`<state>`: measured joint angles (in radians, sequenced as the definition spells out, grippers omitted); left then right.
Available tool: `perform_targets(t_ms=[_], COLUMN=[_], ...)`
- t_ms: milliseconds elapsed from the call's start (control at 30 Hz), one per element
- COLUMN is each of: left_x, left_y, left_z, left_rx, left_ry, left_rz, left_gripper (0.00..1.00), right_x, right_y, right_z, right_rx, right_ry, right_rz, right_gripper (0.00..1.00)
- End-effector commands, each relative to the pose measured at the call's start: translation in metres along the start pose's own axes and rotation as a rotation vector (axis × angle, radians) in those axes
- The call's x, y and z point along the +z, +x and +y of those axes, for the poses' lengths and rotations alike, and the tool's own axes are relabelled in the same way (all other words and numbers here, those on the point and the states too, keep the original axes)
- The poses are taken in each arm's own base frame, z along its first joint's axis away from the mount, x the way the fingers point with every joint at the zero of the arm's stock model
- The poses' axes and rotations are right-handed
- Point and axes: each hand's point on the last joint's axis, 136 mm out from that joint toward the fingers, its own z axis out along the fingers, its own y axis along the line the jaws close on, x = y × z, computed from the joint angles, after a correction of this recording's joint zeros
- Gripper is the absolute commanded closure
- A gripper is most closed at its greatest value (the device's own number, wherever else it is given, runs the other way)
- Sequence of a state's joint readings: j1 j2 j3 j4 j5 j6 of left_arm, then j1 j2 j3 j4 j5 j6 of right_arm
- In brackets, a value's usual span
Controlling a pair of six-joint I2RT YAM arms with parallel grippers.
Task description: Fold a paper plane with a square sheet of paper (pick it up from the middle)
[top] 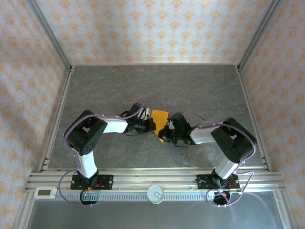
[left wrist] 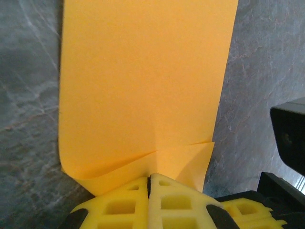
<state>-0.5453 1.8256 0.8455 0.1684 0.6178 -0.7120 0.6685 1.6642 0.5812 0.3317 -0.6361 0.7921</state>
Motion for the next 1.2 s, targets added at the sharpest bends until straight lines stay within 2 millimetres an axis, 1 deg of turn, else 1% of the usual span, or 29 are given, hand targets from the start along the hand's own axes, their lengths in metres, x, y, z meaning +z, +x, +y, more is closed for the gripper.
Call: perform_targets(t_ms=[0,67,167,267,333,500,567,667,733,800,867,933,1033,1100,1167], left_x=[-0.003,-0.006,-0.01,-0.016,-0.021,-0.037,-0.041,-0.039,-0.034,-0.026,-0.017,-0.01,-0.003,0.0,0.003], left_y=[-0.022,-0.028,-0.034,-0.041,-0.048,-0.056,-0.054,-0.042,-0.028,-0.014,-0.005,-0.002,-0.004,-0.006,-0.007], left_z=[0.029,0.038,0.046,0.044,0.036,0.004,-0.008,-0.024,-0.035,-0.041,-0.038,-0.024,0.002,0.017,0.026], left_rx=[-0.02,-0.033,-0.043,-0.041,-0.028,-0.012,0.002,0.032,0.05,0.065,0.073,0.052,0.046,0.05,0.04], left_ry=[-0.091,-0.1,-0.11,-0.111,-0.098,-0.004,0.036,0.082,0.121,0.14,0.13,0.086,-0.015,-0.071,-0.092], left_rz=[-0.055,-0.065,-0.072,-0.082,-0.098,-0.14,-0.147,-0.128,-0.101,-0.066,-0.041,-0.029,-0.031,-0.029,-0.021], left_gripper=[0.97,0.97,0.97,0.97,0.97,0.96,0.96,0.96,0.96,0.96,0.96,0.96,0.97,0.97,0.98], right_x=[-0.002,-0.003,-0.004,-0.004,-0.004,-0.005,-0.005,-0.005,-0.005,-0.005,-0.005,-0.005,-0.005,-0.005,-0.006], right_y=[0.026,0.026,0.026,0.026,0.026,0.023,0.023,0.021,0.021,0.021,0.021,0.02,0.02,0.018,0.015], right_z=[-0.06,-0.06,-0.06,-0.061,-0.061,-0.059,-0.058,-0.058,-0.058,-0.059,-0.058,-0.057,-0.052,-0.043,-0.033], right_rx=[0.069,0.068,0.065,0.06,0.058,0.054,0.055,0.055,0.054,0.057,0.058,0.058,0.054,0.049,0.043], right_ry=[0.189,0.187,0.184,0.186,0.185,0.175,0.175,0.175,0.174,0.176,0.173,0.171,0.15,0.122,0.092], right_rz=[0.061,0.06,0.06,0.063,0.066,0.065,0.066,0.063,0.063,0.063,0.061,0.062,0.065,0.067,0.068], right_gripper=[1.0,1.0,1.0,1.0,1.0,1.0,1.0,1.0,1.0,1.0,1.0,1.0,1.0,1.0,1.0])
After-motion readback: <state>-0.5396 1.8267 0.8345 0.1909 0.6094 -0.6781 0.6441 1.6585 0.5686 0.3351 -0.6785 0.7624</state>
